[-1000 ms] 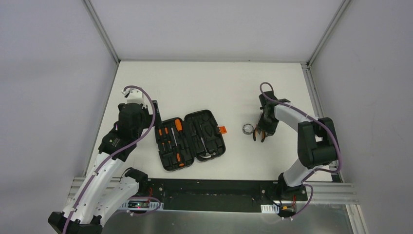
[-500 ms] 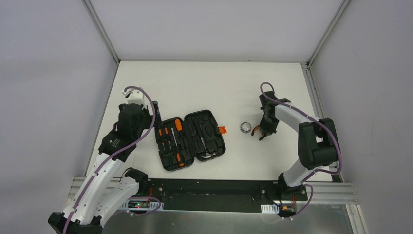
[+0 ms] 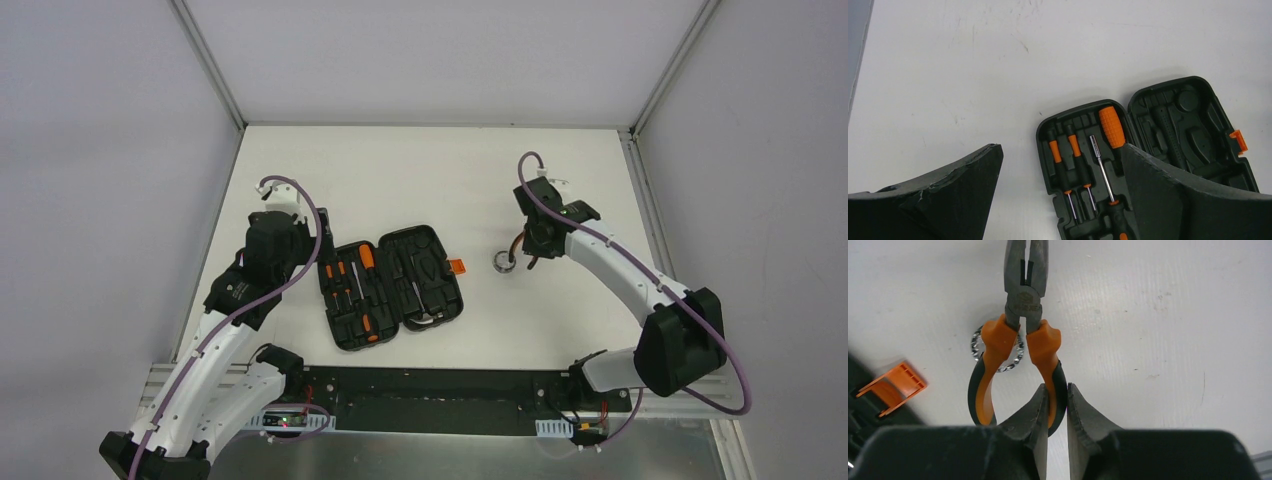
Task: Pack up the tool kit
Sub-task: Pick up the pliers at the center of the board, then place the pliers in the toolbox.
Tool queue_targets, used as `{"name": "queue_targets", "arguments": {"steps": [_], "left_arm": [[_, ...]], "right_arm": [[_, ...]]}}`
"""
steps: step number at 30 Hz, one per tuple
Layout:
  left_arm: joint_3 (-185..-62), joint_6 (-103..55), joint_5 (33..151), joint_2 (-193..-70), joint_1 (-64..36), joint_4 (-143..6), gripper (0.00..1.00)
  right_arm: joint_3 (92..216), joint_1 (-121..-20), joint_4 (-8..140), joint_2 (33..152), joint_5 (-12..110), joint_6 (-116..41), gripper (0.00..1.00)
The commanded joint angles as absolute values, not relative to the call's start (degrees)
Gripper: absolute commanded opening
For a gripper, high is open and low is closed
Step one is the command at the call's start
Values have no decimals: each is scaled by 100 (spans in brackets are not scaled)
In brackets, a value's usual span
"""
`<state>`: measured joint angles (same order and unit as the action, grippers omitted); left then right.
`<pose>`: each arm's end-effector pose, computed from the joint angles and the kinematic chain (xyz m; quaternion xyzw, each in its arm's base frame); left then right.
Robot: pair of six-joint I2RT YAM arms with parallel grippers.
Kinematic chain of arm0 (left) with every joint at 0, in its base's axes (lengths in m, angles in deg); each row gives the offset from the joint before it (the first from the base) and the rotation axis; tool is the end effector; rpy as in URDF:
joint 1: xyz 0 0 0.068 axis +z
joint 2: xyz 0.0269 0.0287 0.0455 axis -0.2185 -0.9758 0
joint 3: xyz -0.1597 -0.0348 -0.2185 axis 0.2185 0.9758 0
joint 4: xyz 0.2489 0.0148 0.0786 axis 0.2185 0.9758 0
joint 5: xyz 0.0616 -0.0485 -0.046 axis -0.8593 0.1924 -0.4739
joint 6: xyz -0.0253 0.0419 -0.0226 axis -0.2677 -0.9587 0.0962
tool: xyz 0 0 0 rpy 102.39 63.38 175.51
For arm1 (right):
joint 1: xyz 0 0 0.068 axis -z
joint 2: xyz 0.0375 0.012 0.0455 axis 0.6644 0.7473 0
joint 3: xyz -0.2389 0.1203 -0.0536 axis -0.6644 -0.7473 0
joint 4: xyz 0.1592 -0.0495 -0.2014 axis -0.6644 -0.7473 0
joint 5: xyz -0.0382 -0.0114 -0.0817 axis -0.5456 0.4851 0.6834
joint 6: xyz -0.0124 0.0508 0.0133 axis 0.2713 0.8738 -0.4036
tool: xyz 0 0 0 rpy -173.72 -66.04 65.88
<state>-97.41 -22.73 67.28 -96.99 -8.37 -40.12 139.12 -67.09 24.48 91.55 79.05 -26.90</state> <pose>0.1539 -0.0483 0.3285 -0.0220 0.8202 -0.0494 0.5695 0.2554 0.1063 0.2560 -0.0165 0.9506 -0.0868 0.2976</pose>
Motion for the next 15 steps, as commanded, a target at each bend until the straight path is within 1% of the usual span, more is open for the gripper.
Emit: {"name": "queue_targets", "arguments": {"steps": [1, 7, 12, 15], "left_arm": [[-9698, -2335, 6886, -9679, -848, -4157, 93], [-9688, -2339, 7183, -9660, -847, -4195, 93], [-9720, -2212, 7956, -9738, -851, -4288, 93], [-9741, -2037, 8352, -9873, -847, -4307, 93]], "right_arm": [[14423, -7256, 2416, 8891, 8340, -3039, 0], [14709, -8081, 2650, 8936, 8435, -3386, 0], [14784, -8703, 3090, 8987, 8387, -3577, 0], [14814, -8871, 3292, 9120, 8247, -3648, 0]]}}
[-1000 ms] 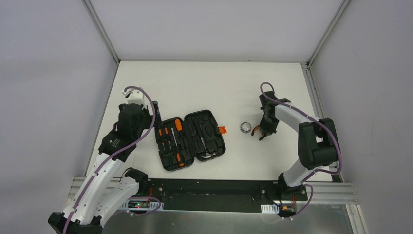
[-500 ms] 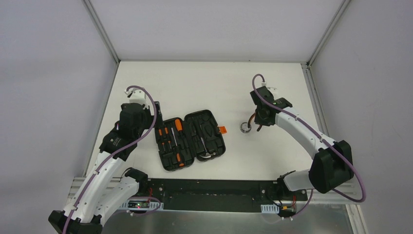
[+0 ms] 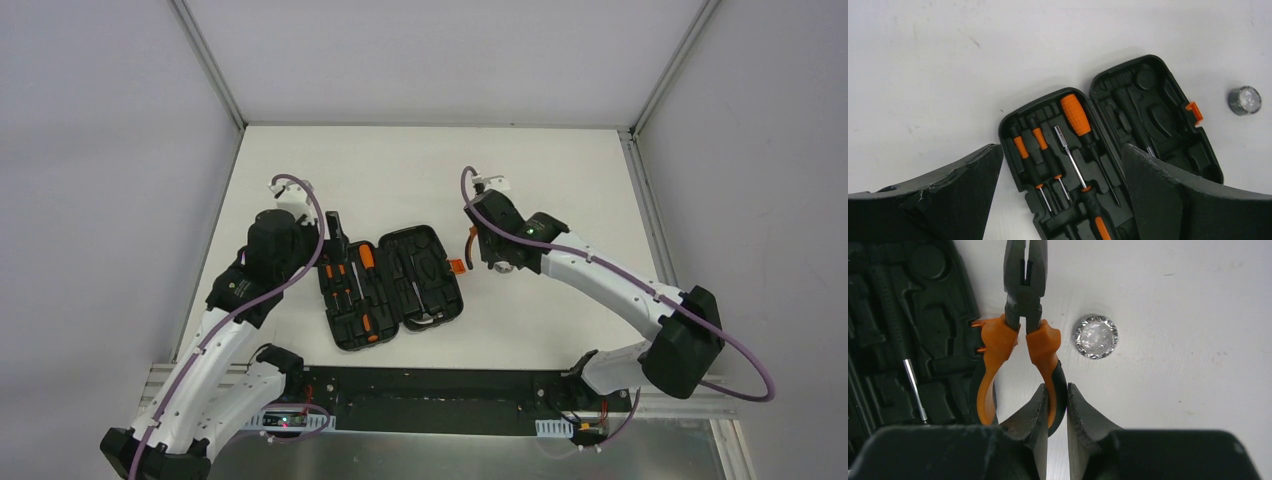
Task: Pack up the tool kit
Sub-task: Place the pliers in the toolbox.
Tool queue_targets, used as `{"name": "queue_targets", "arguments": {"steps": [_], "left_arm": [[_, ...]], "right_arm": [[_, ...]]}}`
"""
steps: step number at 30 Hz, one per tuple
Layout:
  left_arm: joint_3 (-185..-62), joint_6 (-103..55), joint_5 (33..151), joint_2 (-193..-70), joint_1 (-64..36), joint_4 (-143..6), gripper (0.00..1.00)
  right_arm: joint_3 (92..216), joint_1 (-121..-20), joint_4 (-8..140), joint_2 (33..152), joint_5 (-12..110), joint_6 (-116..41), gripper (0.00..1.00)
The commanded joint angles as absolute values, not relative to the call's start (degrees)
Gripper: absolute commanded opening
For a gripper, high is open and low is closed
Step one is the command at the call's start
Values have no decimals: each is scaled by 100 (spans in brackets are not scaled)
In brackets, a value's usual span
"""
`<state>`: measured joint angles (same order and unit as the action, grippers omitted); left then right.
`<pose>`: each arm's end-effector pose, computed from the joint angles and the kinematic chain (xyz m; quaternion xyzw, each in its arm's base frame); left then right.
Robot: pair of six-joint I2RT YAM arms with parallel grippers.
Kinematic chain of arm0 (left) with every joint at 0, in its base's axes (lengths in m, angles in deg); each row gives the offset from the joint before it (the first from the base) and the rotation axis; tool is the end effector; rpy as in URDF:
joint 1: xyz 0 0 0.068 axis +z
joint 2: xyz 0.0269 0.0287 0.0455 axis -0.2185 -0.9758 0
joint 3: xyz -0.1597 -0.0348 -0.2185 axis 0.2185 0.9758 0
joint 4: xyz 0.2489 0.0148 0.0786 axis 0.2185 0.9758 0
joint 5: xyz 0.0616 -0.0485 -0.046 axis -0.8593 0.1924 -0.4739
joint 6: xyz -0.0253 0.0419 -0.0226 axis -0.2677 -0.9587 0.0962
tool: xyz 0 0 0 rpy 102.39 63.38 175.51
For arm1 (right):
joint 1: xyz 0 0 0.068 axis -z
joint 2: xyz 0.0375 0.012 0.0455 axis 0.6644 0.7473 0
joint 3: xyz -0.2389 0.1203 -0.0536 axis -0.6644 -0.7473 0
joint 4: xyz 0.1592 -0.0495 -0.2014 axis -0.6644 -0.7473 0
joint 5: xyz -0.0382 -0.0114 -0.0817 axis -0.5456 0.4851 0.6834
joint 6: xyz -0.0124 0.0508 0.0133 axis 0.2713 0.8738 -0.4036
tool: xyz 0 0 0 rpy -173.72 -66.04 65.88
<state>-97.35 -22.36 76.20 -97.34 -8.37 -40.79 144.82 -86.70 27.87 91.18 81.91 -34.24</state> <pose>0.1547 -0.0544 0.3280 0.0192 0.8225 -0.1143 0.5568 0.2157 0.1944 0.2927 -0.2066 0.9006 -0.0356 0.3808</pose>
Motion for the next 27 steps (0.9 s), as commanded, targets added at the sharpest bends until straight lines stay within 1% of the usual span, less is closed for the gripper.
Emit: {"name": "queue_targets", "arguments": {"steps": [1, 6, 11, 16, 21, 27], "left_arm": [[-9757, -1971, 8517, -9925, -849, -4304, 93], [-9760, -1258, 9453, -10245, -847, -4482, 93], [-9476, -274, 10315, -10627, -916, -5323, 92], [-9459, 218, 10501, -11072, -1370, -6073, 91], [-9593, 410, 10406, -11575, -1932, -6575, 89], [-9593, 649, 10464, -12007, -2269, -7226, 82]], "right_arm": [[14838, -8925, 3317, 9181, 8205, -3653, 0], [14760, -9329, 3762, 9178, 8184, -3644, 0], [14451, -9612, 4542, 8888, 8141, -3505, 0], [14208, -9834, 5196, 8629, 7964, -3379, 0], [14158, -10087, 5468, 8548, 8102, -3227, 0], [14040, -10322, 5746, 8467, 8219, -3095, 0]]}}
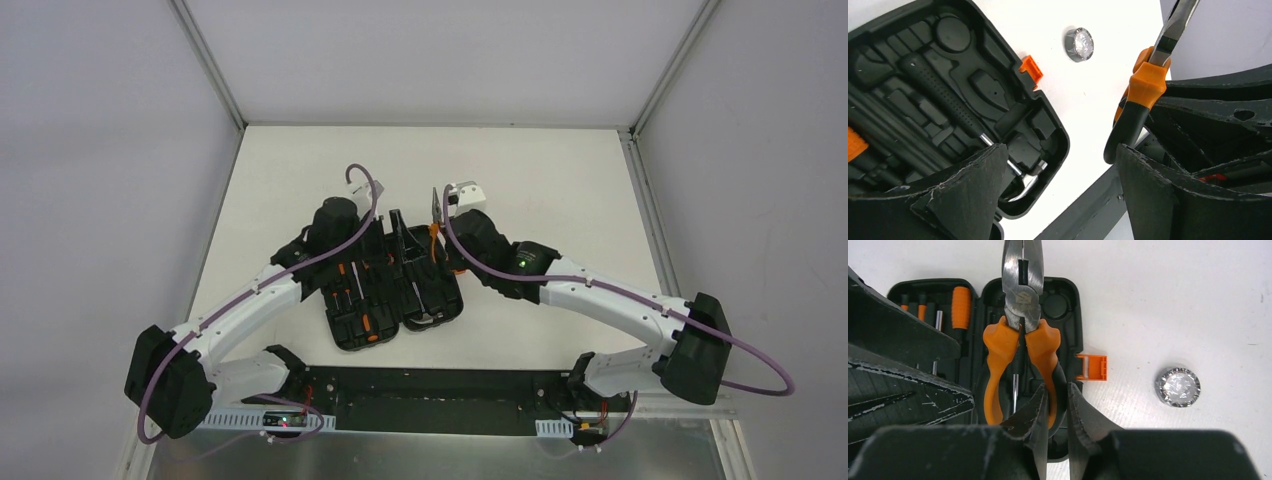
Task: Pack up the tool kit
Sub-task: Place the pliers in the toolbox.
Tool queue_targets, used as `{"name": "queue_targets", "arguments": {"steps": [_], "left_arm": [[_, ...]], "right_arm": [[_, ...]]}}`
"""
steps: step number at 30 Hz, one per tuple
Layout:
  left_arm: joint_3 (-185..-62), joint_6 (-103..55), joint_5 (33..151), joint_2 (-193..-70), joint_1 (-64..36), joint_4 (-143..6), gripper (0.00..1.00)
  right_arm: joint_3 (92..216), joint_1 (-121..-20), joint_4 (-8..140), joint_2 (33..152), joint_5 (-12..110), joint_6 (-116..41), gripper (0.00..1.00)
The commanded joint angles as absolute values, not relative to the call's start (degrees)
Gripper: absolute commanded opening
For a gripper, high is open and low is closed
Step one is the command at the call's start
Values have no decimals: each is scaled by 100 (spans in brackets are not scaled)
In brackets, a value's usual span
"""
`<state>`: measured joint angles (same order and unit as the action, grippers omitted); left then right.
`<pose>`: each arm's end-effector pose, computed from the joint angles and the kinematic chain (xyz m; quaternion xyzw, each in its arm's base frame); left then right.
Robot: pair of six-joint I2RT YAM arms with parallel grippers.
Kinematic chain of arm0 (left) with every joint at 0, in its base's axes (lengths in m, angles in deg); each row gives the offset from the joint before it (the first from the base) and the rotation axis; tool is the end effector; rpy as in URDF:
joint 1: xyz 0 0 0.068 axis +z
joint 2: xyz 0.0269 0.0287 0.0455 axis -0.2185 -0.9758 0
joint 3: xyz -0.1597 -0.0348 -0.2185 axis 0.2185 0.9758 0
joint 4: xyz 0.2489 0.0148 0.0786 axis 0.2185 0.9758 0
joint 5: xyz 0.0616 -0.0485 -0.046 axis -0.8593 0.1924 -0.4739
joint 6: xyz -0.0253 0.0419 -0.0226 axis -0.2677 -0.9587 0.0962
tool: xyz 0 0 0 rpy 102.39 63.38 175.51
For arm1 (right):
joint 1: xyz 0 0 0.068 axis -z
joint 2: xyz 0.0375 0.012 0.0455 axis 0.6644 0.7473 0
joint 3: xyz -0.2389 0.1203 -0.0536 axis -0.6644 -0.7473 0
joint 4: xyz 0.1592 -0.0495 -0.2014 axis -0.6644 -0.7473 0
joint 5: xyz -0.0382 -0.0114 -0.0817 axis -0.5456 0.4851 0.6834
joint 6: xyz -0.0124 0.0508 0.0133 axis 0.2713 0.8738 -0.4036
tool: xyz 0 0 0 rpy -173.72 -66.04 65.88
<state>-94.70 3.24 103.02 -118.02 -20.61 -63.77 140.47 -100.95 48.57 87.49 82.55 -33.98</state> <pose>0.2012 -0.1458 0.2853 0.0555 0.8173 -0.4389 0.3691 0.1655 0.2480 0.3139 -0.2510 0.8197 0.1104 0.5028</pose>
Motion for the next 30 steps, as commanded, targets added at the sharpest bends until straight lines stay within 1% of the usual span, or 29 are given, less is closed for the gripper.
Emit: {"name": "queue_targets", "arguments": {"steps": [1, 3, 5, 6, 8, 11, 16, 20, 25, 30], "left_arm": [[-9599, 652, 10477, -12045, -2297, -7253, 80], [-9597, 659, 10482, -12088, -2338, -7311, 74], [-9574, 649, 10486, -12080, -2365, -7376, 65], [-9568, 645, 10503, -12063, -2374, -7406, 63], [-9544, 615, 10546, -11994, -2377, -7461, 62], [-9466, 476, 10394, -11719, -2377, -7454, 65], [-9290, 130, 9793, -11111, -2377, -7100, 66], [-9137, -13, 9532, -10735, -2377, -7055, 71], [-9140, -174, 9742, -10775, -2377, -7053, 78], [-9121, -90, 10052, -11001, -2378, -7271, 77]], "right_arm": [[14015, -10344, 5812, 8453, 8219, -3067, 0], [13970, -10370, 5888, 8432, 8242, -2982, 0], [13918, -10406, 5958, 8415, 8285, -2950, 0], [13888, -10412, 6007, 8419, 8303, -2937, 0], [13858, -10431, 6060, 8433, 8343, -2945, 0], [13827, -10438, 6034, 8450, 8464, -2983, 0], [13710, -10437, 6031, 8342, 8649, -3029, 0], [13673, -10438, 6054, 8279, 8703, -3014, 0], [13655, -10439, 6171, 8229, 8660, -2898, 0], [13598, -10438, 6343, 8165, 8530, -2795, 0]]}}
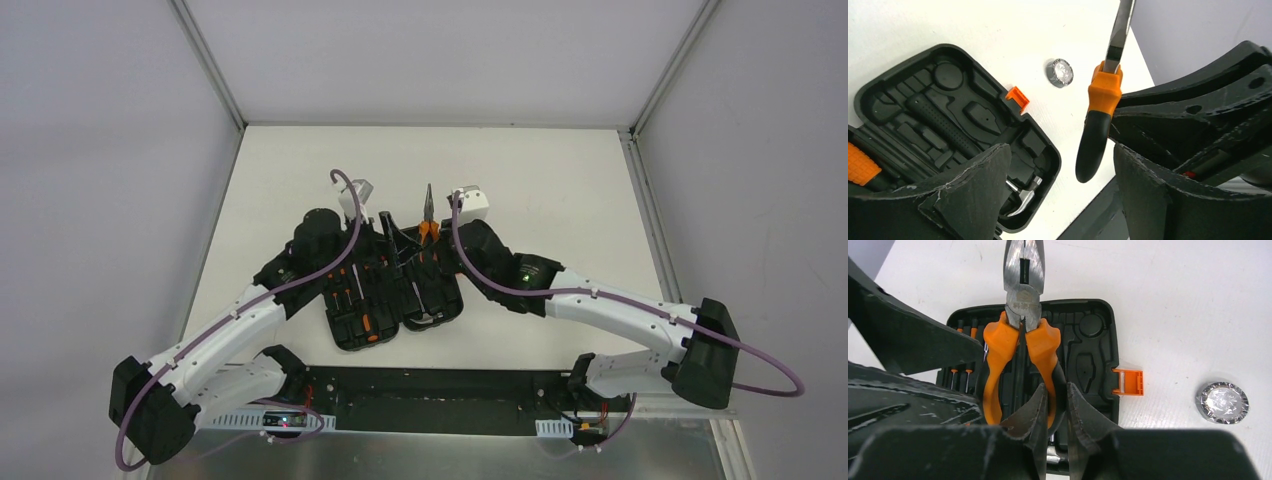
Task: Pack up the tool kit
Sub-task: Place the pliers in the toolbox.
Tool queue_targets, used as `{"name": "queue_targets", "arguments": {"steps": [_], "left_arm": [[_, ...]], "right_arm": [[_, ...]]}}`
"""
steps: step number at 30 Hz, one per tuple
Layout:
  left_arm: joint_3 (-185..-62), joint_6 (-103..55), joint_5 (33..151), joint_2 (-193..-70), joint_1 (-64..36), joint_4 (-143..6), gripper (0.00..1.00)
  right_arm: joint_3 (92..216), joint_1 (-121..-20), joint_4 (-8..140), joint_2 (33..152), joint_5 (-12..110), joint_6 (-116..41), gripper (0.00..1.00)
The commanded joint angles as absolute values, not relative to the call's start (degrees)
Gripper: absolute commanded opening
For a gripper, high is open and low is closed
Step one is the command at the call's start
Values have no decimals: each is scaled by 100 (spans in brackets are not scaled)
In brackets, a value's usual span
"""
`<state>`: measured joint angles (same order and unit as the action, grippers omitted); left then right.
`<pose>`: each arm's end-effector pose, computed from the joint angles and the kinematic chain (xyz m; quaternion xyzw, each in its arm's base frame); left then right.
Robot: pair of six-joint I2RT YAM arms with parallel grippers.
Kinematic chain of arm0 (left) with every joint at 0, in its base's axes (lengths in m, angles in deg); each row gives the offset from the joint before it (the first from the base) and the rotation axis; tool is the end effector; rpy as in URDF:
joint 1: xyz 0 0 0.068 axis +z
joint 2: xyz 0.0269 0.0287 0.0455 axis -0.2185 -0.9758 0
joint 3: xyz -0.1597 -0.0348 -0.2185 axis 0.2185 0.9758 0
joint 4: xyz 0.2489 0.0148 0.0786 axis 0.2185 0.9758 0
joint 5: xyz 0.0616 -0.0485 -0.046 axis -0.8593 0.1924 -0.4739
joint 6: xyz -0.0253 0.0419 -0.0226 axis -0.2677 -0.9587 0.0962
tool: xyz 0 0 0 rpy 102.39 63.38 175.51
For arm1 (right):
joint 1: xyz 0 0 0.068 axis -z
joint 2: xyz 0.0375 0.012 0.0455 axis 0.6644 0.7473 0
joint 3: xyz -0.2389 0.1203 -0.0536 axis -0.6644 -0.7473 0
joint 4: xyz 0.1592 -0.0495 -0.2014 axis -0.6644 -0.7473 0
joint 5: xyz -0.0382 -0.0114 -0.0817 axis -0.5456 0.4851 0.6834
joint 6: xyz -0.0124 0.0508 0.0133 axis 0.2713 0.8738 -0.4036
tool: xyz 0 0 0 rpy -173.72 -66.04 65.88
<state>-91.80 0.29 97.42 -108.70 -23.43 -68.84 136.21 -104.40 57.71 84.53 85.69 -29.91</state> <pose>0.1727 -0.1361 0.3110 0.0786 0.7591 -0.4491 0.4647 0.1485 0.2503 0.3177 -0.2049 0.7959 0.1653 0.5452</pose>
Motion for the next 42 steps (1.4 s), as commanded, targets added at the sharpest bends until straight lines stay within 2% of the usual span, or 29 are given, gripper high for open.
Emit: {"name": "queue_targets", "arguments": {"steps": [1, 7, 9, 12, 15, 16, 18, 23, 28, 33, 38, 42], "left_arm": [[-9108, -74, 10130, -11050, -2377, -7341, 76], [-9164, 27, 10498, -11346, -2401, -7615, 65], [-9195, 29, 10532, -11394, -2420, -7641, 57], [-9233, -79, 10571, -11430, -2429, -7642, 34], [-9359, -494, 10473, -11372, -2429, -7401, 5], [-9464, -711, 10393, -11340, -2429, -7202, 0], [-9710, -1223, 10226, -11275, -2429, -6782, 0], [-10266, -2811, 9714, -11038, -2429, -5789, 0], [-10294, -4721, 9251, -10878, -2429, -5440, 0], [-10269, -5663, 9552, -10777, -2429, -5272, 0], [-10327, -5748, 10052, -10769, -2430, -5107, 0], [-10430, -5481, 10495, -10930, -2429, -4998, 0]], "right_arm": [[13585, -10435, 6386, 8160, 8486, -2770, 0], [13531, -10439, 6552, 8219, 8235, -2578, 0], [13524, -10437, 6586, 8221, 8204, -2553, 0], [13497, -10438, 6611, 8183, 8180, -2534, 0], [13489, -10436, 6611, 8114, 8122, -2534, 0], [13488, -10439, 6611, 8091, 8073, -2549, 1], [13536, -10427, 6521, 8041, 7963, -2579, 9], [13690, -10318, 5863, 7789, 7651, -2502, 42], [14032, -9791, 4912, 7327, 6841, -2382, 58], [14906, -9231, 3584, 7240, 6381, -2500, 65], [15991, -9032, 2531, 7676, 6152, -2951, 67], [16421, -9022, 2333, 8067, 5725, -3629, 67]]}}
